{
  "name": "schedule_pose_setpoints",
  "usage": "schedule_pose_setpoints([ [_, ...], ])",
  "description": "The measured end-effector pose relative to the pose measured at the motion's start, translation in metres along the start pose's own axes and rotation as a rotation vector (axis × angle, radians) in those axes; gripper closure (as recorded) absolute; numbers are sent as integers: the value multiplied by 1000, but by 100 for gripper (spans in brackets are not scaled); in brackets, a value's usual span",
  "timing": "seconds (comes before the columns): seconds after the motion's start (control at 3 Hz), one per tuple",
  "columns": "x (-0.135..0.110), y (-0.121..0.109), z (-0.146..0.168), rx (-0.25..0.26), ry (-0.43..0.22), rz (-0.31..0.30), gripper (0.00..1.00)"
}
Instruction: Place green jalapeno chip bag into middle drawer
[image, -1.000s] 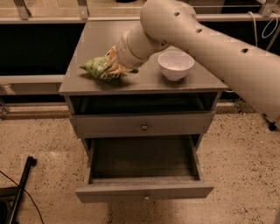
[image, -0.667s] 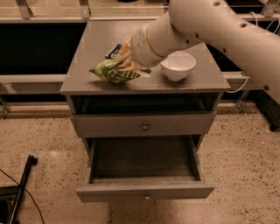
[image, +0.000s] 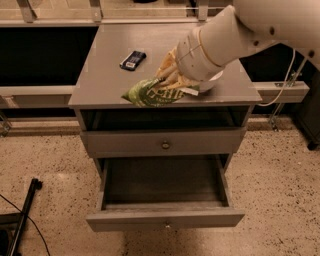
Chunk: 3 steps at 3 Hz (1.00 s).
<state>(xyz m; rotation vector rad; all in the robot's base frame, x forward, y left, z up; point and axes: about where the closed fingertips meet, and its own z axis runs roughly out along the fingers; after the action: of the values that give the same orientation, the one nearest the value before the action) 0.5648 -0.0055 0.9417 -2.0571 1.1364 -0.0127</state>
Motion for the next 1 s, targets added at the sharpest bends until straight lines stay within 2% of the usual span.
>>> schedule_pose_setpoints([
  [0.33,8,26,-17,-73,31,8,100],
  [0.67,21,51,-20,-148,37,24,100],
  [1.0,40,78,-2,-208,8,80,100],
])
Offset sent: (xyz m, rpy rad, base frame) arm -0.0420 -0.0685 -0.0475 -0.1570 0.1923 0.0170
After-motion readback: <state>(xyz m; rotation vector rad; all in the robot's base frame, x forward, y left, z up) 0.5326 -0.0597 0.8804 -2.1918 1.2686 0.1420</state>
